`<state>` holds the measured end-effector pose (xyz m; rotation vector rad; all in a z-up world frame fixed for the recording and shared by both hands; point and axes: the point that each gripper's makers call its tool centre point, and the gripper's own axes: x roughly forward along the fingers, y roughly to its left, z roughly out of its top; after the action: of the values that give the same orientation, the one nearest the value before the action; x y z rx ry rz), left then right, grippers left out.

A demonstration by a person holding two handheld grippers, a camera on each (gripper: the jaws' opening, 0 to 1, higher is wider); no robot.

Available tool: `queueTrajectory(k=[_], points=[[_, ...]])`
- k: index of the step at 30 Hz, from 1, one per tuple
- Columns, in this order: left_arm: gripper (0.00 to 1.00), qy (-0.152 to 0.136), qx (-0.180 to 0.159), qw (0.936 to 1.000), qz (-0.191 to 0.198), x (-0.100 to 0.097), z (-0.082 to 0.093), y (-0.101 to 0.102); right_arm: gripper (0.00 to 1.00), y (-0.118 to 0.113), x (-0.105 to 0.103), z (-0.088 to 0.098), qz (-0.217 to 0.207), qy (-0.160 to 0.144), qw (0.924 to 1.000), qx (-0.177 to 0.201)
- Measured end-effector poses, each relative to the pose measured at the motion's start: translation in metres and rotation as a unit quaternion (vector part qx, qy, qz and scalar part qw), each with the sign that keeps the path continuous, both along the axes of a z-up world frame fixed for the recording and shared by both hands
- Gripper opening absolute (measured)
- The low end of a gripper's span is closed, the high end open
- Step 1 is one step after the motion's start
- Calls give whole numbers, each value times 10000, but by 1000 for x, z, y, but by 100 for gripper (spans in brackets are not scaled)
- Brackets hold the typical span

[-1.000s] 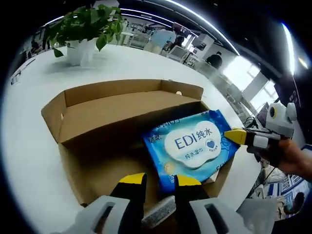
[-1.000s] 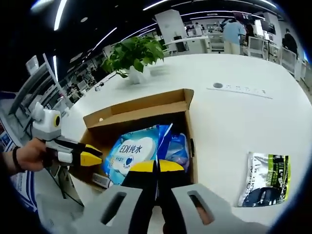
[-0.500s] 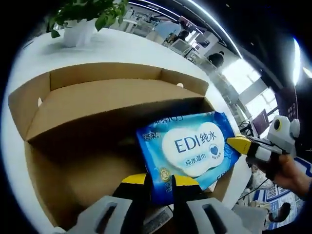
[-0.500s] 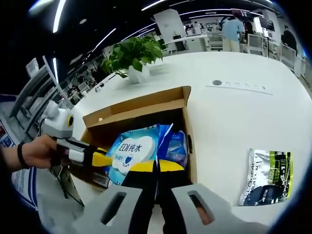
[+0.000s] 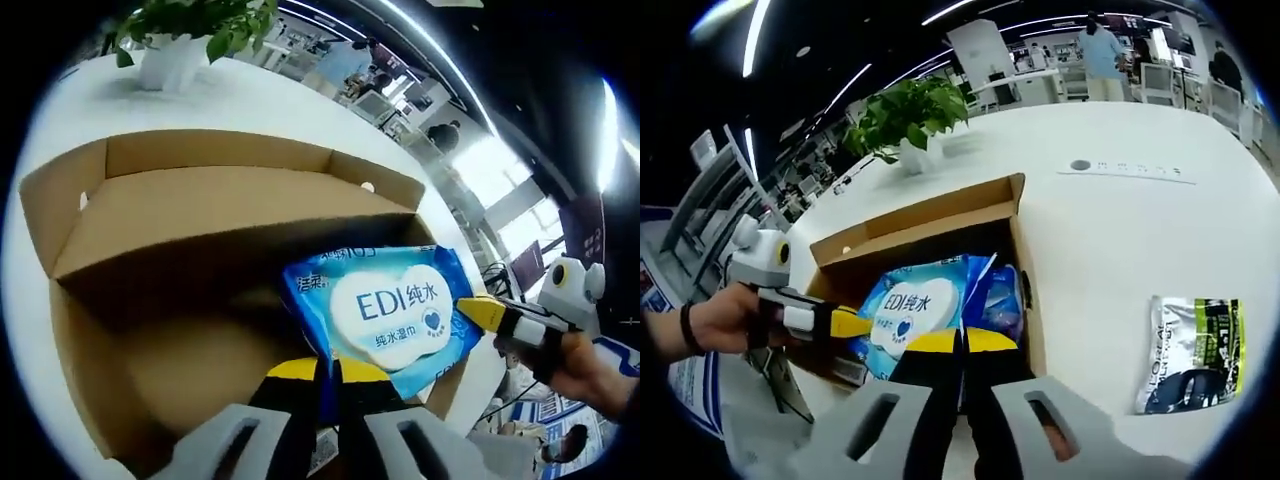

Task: Operate the shoe box by opening the lid, removing the specified soft item, and placing it in the target area until the item is outside and the box remains undamaged.

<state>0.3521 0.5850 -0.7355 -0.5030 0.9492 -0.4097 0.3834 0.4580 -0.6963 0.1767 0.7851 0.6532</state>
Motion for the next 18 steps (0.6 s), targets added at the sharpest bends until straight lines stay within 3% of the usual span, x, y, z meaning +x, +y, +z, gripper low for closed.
queueTrajectory(k=[5, 18], points=[[3, -195, -69, 9997, 95, -4, 15, -1, 0, -1, -2, 11, -38, -235, 9997, 97], [3, -480, -108, 9987, 120, -14, 50, -8, 0, -6, -4, 26, -268, -323, 9985, 338]])
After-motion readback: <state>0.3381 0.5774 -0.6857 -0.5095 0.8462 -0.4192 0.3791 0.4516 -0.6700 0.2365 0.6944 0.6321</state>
